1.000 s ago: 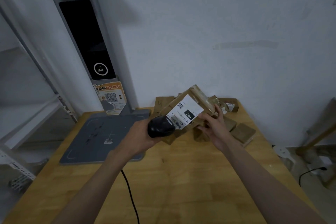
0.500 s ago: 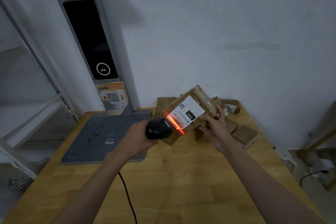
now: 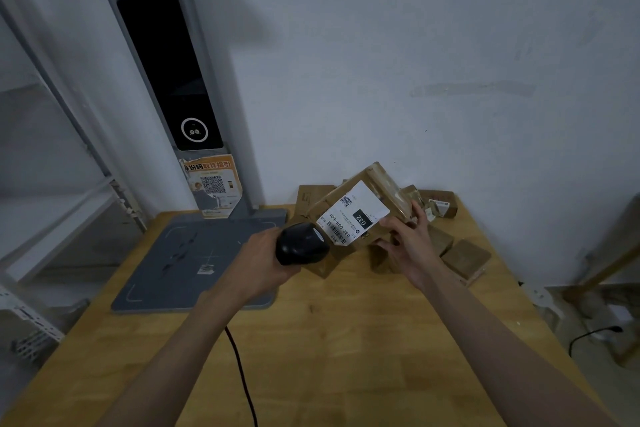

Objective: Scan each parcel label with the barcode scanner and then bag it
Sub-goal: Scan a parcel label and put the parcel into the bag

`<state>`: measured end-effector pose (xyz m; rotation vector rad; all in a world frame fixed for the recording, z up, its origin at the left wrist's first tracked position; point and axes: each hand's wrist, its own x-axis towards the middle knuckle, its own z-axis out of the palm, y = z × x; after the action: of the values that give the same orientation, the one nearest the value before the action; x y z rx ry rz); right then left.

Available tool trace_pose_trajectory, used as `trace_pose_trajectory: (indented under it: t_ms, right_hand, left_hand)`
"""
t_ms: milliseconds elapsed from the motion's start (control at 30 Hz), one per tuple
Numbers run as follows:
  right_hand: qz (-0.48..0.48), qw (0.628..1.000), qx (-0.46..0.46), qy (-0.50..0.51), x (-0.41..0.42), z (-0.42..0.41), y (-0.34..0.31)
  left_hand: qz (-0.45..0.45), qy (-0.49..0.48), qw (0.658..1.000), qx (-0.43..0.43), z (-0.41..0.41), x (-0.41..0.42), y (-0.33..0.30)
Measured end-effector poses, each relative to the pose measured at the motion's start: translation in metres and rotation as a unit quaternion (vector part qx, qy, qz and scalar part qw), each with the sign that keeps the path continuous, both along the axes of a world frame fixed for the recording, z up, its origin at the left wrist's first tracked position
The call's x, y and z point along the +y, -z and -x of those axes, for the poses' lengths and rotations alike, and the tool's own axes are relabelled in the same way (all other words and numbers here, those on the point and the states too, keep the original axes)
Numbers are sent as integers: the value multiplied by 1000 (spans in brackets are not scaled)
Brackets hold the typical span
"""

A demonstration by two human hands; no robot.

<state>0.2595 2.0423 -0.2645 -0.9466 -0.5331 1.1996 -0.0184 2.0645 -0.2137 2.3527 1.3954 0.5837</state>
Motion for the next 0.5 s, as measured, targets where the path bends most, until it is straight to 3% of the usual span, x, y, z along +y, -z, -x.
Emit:
trace_pose_trajectory:
  t_ms: [267, 500]
  right_hand:
    - [25, 999, -43, 7, 0, -7, 1]
    - [68, 983, -160, 57, -35, -22, -2]
  left_hand:
    - [16, 16, 1000, -22, -11, 6, -8]
    - [49, 51, 992, -101, -36, 17, -12]
